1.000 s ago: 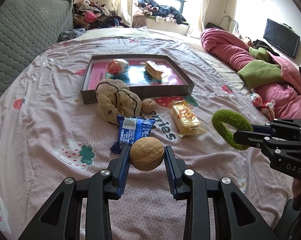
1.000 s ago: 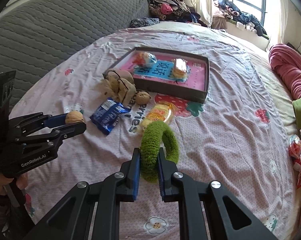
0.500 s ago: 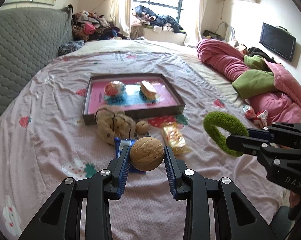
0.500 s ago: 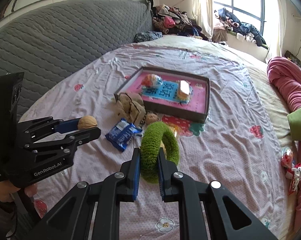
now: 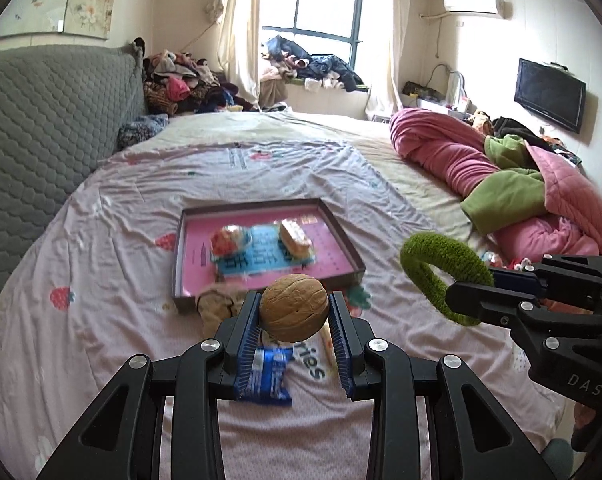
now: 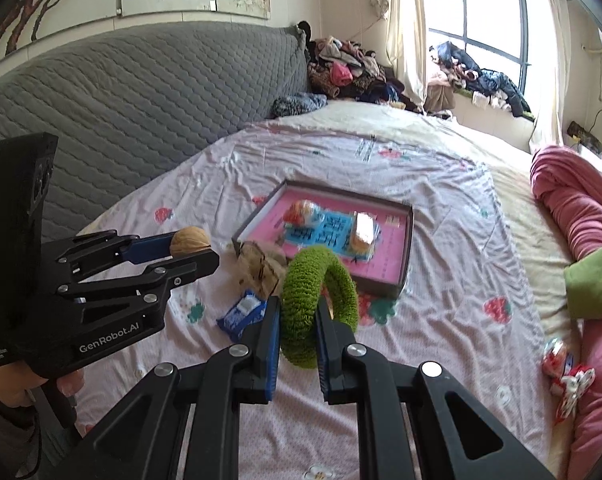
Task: Organize objects
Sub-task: 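Lift the walnut and green ring and carry both toward the pink tray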
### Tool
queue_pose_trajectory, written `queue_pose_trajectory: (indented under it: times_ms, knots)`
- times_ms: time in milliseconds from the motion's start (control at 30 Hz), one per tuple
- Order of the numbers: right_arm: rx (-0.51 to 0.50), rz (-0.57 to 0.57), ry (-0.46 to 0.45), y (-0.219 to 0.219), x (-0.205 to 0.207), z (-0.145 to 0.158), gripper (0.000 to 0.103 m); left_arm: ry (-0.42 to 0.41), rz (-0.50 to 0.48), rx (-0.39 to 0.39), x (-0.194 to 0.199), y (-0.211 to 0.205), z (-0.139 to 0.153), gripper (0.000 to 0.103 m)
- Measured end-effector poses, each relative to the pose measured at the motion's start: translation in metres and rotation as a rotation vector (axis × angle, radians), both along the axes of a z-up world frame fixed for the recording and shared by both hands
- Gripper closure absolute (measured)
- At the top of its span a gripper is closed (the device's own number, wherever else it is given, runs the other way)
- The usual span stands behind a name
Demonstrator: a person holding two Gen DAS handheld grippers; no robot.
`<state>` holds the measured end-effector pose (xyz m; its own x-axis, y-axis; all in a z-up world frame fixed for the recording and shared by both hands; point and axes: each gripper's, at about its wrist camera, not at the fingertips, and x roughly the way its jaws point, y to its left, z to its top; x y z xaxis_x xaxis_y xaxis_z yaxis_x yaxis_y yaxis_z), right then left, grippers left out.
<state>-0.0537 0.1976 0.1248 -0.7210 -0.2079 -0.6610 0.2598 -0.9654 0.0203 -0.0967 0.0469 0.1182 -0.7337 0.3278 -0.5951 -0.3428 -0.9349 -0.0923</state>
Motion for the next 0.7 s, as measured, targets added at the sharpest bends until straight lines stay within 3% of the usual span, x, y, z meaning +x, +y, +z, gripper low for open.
queue_pose_trajectory:
  times_ms: [300,700]
  knots:
    - [0.002,0.016,0.037,-0.002,-0.023,0.018,0.087,0.027,0.002,0.007,-0.026,0.006,0.019,0.068]
    - [-0.038,-0.006,0.048,0.001,-0.067,0.013,0.087,0.022,0.062,0.041,-0.072,0.001,0.021,0.068]
